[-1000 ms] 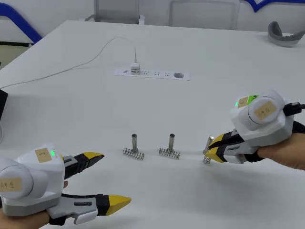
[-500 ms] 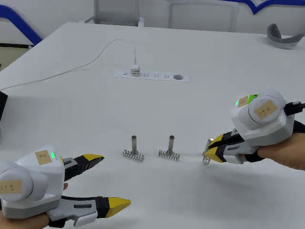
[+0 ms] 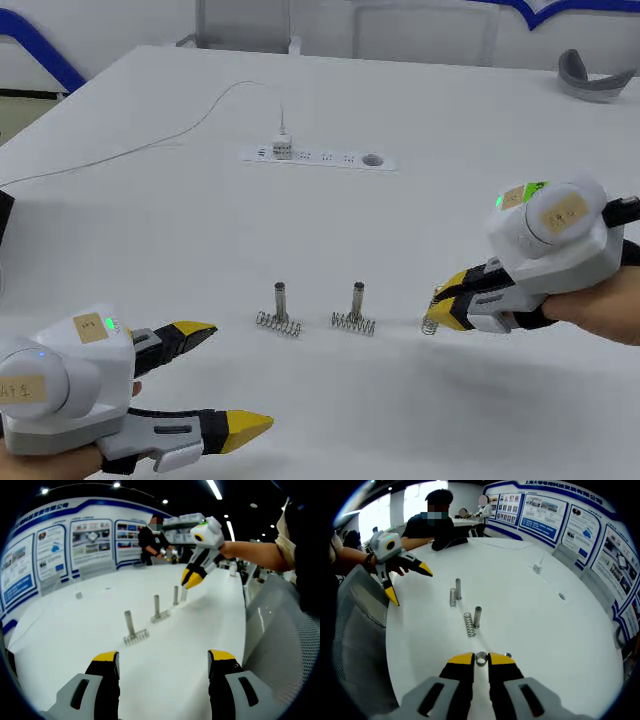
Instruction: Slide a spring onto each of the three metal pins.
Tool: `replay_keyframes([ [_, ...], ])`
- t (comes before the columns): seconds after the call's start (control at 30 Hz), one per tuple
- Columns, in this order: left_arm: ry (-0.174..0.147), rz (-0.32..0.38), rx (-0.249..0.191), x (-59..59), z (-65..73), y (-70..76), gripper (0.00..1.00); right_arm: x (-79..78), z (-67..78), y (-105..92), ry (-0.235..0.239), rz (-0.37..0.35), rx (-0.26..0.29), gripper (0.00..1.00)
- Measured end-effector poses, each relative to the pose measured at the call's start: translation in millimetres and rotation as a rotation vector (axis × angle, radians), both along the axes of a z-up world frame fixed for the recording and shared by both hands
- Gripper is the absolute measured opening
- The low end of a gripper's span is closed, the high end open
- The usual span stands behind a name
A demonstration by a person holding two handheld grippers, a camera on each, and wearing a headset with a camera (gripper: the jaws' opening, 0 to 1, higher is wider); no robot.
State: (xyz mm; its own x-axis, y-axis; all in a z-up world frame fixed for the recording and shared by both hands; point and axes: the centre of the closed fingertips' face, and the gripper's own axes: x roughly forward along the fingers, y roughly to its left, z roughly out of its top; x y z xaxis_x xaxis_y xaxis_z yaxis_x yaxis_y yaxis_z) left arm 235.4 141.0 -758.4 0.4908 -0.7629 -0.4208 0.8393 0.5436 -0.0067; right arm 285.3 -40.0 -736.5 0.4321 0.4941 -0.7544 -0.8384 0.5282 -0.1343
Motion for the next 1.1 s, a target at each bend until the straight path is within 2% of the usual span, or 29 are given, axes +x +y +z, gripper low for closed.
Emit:
replay_keyframes([
  [0.5,0.0,0.002,-0.002,0.3,-0.4,0.6,0.73,-2.9,11.2,3.8,-0.003,0.016,-0.004,0.12],
  [1.1,0.002,0.004,-0.004,1.1,-1.9,1.2,0.73,1.5,26.7,3.6,-0.016,0.012,0.005,0.12],
])
